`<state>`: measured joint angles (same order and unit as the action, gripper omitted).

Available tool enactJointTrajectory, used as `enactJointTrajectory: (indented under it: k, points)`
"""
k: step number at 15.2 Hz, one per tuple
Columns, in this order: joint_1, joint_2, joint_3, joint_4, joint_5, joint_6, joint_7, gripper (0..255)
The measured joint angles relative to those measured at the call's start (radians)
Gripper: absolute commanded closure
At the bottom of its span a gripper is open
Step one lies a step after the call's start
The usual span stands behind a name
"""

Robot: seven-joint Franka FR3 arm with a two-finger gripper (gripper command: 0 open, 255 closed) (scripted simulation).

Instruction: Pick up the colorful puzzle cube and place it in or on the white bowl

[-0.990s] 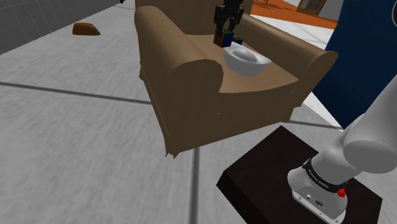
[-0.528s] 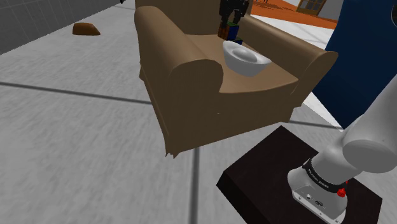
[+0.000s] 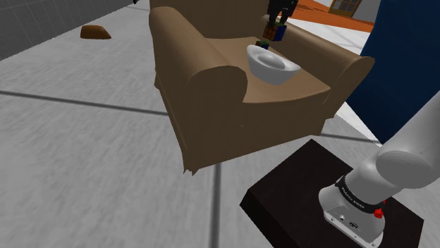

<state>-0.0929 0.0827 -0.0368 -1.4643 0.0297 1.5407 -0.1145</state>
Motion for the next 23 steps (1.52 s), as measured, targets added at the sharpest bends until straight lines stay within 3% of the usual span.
enactJointTrajectory:
  k: [4, 17, 23]
  points:
    - [-0.035, -0.016, -0.03, -0.034, 0.001, 0.016, -0.066, 255]
    - [-0.037, -0.046, -0.032, -0.244, 0.0, 0.195, -0.076, 255]
    - [-0.036, -0.052, -0.031, -0.265, 0.0, 0.222, -0.074, 255]
